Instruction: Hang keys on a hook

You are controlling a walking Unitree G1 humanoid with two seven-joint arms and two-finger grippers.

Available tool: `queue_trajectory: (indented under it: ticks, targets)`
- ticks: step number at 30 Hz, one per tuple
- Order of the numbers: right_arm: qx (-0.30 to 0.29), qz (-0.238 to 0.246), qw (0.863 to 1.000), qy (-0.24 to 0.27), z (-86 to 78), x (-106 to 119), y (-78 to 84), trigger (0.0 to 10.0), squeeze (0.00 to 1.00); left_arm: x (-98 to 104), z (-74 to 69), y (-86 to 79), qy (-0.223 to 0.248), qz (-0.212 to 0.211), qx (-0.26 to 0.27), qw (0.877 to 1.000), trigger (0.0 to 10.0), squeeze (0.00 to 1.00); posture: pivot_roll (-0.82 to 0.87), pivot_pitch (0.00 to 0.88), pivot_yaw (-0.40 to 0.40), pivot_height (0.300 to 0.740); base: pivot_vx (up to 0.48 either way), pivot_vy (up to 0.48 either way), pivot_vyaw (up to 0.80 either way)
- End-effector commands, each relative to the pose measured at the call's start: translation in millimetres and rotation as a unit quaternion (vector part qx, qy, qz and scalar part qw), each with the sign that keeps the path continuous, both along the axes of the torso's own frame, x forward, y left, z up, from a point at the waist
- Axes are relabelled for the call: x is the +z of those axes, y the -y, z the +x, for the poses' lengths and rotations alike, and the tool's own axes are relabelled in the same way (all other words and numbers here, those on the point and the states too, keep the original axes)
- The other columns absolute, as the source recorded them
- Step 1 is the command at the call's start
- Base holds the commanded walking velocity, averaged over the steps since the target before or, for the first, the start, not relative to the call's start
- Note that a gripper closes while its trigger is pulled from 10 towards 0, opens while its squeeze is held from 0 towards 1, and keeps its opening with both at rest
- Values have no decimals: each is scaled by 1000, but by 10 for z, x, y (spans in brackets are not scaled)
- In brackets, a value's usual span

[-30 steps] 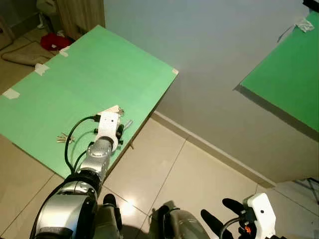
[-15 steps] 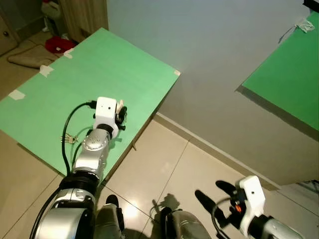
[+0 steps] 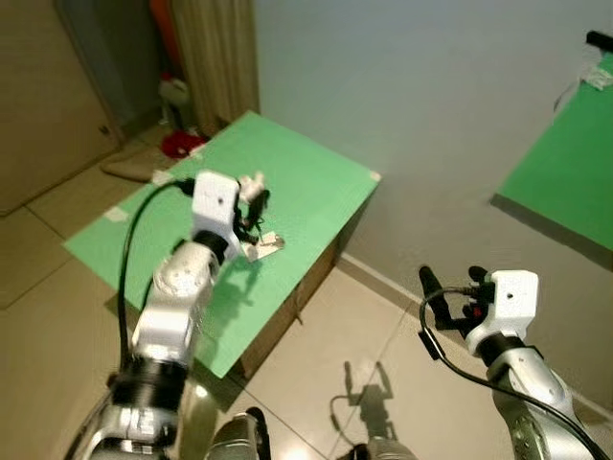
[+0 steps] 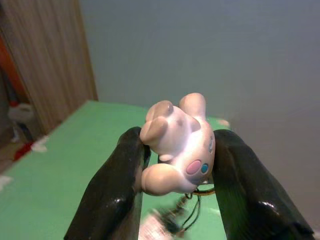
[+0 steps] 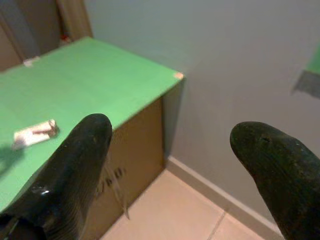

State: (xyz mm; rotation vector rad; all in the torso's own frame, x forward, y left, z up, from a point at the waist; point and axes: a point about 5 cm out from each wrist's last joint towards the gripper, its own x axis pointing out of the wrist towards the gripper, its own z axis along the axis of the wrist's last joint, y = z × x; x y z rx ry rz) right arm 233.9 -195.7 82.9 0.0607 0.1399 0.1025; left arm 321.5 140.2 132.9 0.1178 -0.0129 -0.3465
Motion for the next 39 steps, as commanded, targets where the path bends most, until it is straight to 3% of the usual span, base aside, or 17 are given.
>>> queue_trajectory:
  ticks: [1,4,5,6,7,8,12,16,17,26,39]
  targets:
    - [-14,-7,1000,5,7,-17,53,10000,0,14,-71,65,3,5,-17,1000,0,0,-95,27,-7,740,0,0,0]
    - [-42,-14,999,14,-8,-36,132,10000,0,-41,-321,40,-10,-47,-4,999,0,0,-82,14,-2,740,0,0,0]
    - [-42,-14,999,14,-8,-36,132,10000,0,-41,-321,40,-10,-47,-4,999,0,0,-82,14,-2,740,0,0,0]
    - [-61,-17,998,24,-56,-5,176,10000,0,-71,-525,13,-9,-53,-5,999,0,0,-72,13,-3,740,0,0,0]
    - [-61,-17,998,24,-56,-5,176,10000,0,-71,-525,13,-9,-53,-5,999,0,0,-72,13,-3,740,0,0,0]
    - [-64,-19,997,33,-98,27,183,10000,0,-155,-671,-33,-26,-43,0,999,0,0,-71,13,-1,740,0,0,0]
    - [-61,-15,997,34,-123,14,175,10000,0,-332,-759,-76,-52,-20,10,998,0,0,-73,13,-6,740,0,0,0]
    - [-39,-1,999,24,-142,-61,105,10000,0,-491,-742,-99,-72,16,21,997,0,0,-83,9,-9,740,0,0,0]
    - [-35,1,999,22,-149,-79,76,10000,0,-524,-719,-116,-74,37,30,996,9961,0,-92,11,-5,740,0,0,0]
    - [0,1,1000,9,-171,-164,-87,10000,0,-451,-507,-16,-55,41,5,998,10000,0,-137,2,30,740,0,0,0]
    - [-11,-10,1000,9,-228,-218,-143,10000,0,-405,-213,161,-39,48,-49,997,10000,0,-218,0,107,740,153,-387,-164]
